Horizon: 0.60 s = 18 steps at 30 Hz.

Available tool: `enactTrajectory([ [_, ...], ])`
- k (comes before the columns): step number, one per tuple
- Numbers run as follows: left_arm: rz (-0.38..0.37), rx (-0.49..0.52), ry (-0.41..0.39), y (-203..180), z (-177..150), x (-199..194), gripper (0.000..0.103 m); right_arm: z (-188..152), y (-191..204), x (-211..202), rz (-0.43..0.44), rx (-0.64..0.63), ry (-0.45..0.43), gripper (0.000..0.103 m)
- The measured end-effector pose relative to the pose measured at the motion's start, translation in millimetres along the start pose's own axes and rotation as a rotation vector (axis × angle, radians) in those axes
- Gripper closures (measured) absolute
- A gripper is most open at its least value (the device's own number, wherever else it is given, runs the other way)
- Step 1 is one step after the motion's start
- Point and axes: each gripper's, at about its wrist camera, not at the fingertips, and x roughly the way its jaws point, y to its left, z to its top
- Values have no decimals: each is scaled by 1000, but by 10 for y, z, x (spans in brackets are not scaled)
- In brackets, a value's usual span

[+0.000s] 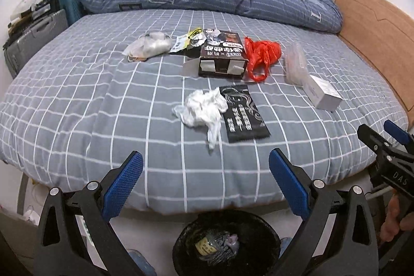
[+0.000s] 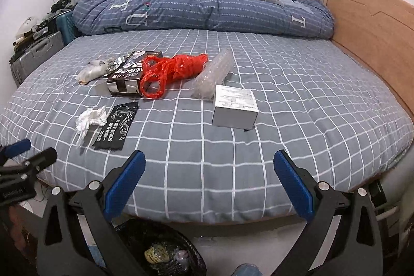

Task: Collect trash
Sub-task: 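Move both grippers back over the bed toward the tissue and white box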

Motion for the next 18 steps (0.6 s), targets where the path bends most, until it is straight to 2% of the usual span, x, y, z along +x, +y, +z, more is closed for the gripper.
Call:
enactTrajectory([
  [12,15,-29,33,228,345,482,7,322,-175,538,-38,0,26,11],
  [18,16,6,58,219,488,733,7,465,-313,906,-53,16,71,11],
])
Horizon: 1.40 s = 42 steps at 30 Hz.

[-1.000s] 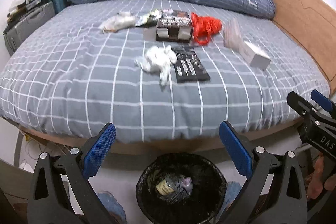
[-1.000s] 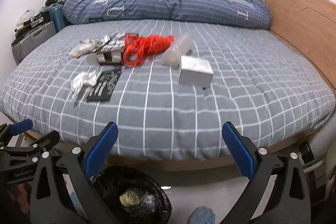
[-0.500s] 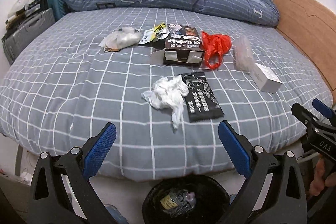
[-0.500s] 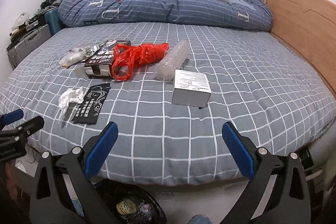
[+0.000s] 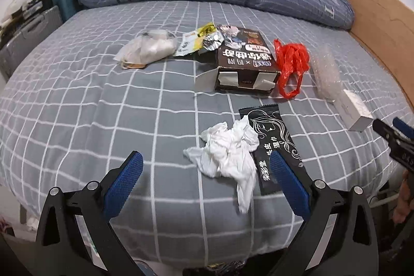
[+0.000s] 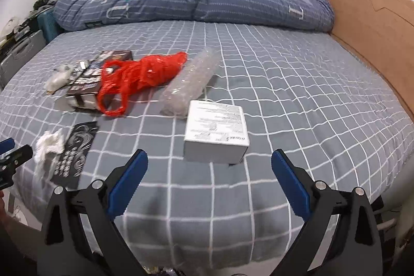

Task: Collect trash
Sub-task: 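Move both grippers back over the bed toward the tissue and white box, then grasp the crumpled white tissue with the left gripper while the right grasps the white box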

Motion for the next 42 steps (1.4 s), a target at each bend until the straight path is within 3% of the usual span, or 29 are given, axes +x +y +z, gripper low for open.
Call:
enactTrajectory([
  [5,-16,15,33,-10,81,161,8,93,-18,255,-14,-10,28,12],
  [9,-34,29,63,-43,124,266,18,154,-43,435,-15,2,53,14],
  [18,-45,42,101,-110,112,431,30,201,-119,716,10,48,102,19],
  [21,-59,33,118,-115,112,485,43,194,-85,785,9,41,117,25],
  [22,-58,38,127,-126,105,507,51,191,-78,805,29,44,127,35],
  [26,-63,35,126,-138,105,526,62,197,-43,807,20,43,129,36],
  [28,-69,40,129,-145,98,535,75,196,-63,800,25,54,132,36],
  [31,-78,51,129,-158,92,523,85,206,-93,786,19,66,135,36],
  [42,-91,28,79,-113,158,310,87,271,-62,637,20,67,112,36],
])
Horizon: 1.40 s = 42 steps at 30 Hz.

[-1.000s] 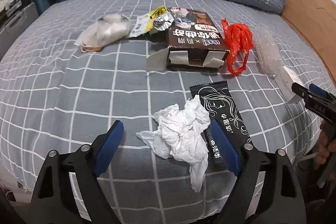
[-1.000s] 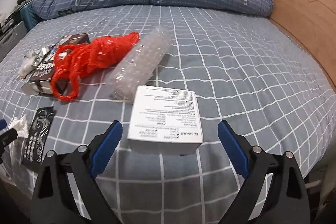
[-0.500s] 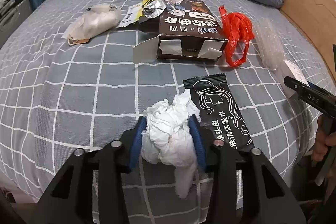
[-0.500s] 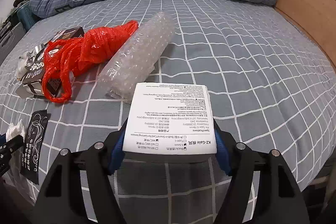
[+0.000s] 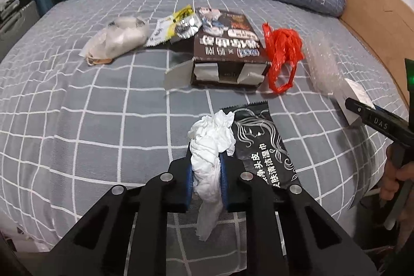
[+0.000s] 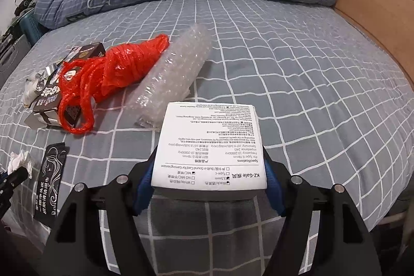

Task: Collect trash
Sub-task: 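Grasp the crumpled white tissue with the left gripper while the right grasps the white box, then carry the tissue and white box down over the black bin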

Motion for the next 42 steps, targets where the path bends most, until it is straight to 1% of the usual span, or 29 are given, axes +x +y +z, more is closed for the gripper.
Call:
enactTrajectory([
  [3,8,-1,-7,-4,24,-51,87,5,26,-78,0,-6,-15,36],
  [11,-1,-12,-25,39,36,-178,87,-32,51,-198,7,-25,-33,36],
  [14,11,-8,-36,48,49,-237,87,-36,85,-302,14,-32,-52,36],
  [23,11,-20,-77,57,64,-483,87,-88,192,-700,32,-59,-117,36],
  [30,2,-17,-120,0,-5,-700,87,-196,261,-983,42,-92,-163,36],
  [36,-5,-29,-147,-24,-88,-860,87,-316,298,-1152,60,-96,-174,36],
  [42,-7,-38,-156,-9,-222,-1009,87,-416,350,-1322,72,-96,-181,36],
])
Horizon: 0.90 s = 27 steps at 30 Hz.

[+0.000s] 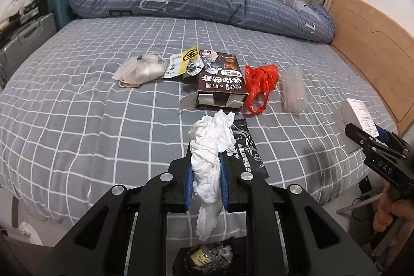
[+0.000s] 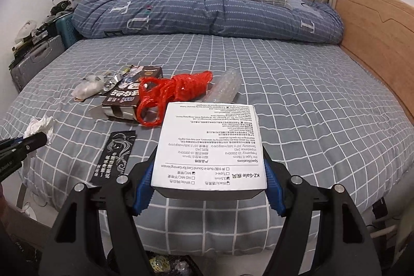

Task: Collect trash
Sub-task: 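Carry the tissue and white box down over the black bin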

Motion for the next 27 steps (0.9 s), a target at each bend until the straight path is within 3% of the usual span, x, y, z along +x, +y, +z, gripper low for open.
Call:
enactTrajectory([
  [11,-28,-9,-27,-66,-177,-311,87,-152,239,-352,22,-59,-27,36],
  [19,-43,-18,-4,-116,-332,-370,87,-296,377,-554,46,-87,-30,36],
  [27,-26,1,-10,-192,-395,-491,87,-336,489,-720,71,-102,-38,36],
])
